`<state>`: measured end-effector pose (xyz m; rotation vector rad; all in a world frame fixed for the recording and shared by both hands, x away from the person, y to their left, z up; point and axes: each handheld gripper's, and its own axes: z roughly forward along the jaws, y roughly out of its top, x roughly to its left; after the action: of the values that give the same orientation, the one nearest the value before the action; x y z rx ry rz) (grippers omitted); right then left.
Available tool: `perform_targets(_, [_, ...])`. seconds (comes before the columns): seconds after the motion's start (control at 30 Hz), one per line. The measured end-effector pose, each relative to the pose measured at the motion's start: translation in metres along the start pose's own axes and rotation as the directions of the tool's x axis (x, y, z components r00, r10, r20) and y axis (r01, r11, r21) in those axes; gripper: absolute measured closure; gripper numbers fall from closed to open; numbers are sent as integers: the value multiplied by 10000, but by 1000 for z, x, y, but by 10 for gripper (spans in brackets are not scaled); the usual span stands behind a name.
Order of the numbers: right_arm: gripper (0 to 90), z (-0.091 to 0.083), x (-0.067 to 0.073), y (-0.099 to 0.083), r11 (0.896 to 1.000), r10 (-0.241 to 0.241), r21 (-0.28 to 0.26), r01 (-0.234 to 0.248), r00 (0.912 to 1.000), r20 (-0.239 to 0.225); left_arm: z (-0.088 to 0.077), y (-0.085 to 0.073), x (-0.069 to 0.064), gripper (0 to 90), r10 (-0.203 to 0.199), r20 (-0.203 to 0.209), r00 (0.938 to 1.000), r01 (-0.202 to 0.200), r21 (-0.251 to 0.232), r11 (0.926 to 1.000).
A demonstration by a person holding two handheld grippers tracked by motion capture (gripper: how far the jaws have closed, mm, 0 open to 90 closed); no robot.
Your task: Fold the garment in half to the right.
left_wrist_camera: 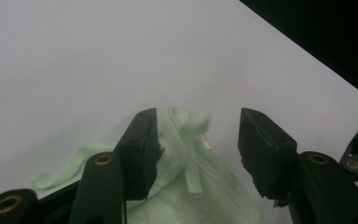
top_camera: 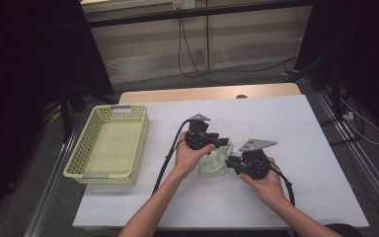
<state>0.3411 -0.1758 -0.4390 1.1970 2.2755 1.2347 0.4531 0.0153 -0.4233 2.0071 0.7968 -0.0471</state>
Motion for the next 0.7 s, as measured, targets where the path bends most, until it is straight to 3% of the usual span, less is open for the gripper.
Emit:
perform_targets(0.2, [759,-2,-6,7,9997,-20,-252,26,9997,226,-14,-2,5,445,25,-225,9997,-30,-218,9998])
perform_targets(0.3, [702,-5,-8,12,9989,-212,-404,230,9988,451,-22,-3,8,389,1,-430,9991,-16,-347,9994])
perform_targets(0.37, [686,-5,-9,17,9983,-290,-488,318,9979,580,-27,-4,11,319,-22,-801,9968,-13,-447,9990])
perform_targets(0.57, [677,7,-16,35,9973,-294,-643,343,9967,757,-37,-10,25,219,138,-1788,9838,-199,-324,9993])
perform_targets(0.7, [681,19,-15,48,9959,-673,-558,717,9949,757,-38,-17,30,199,788,-2277,9705,-785,106,9969])
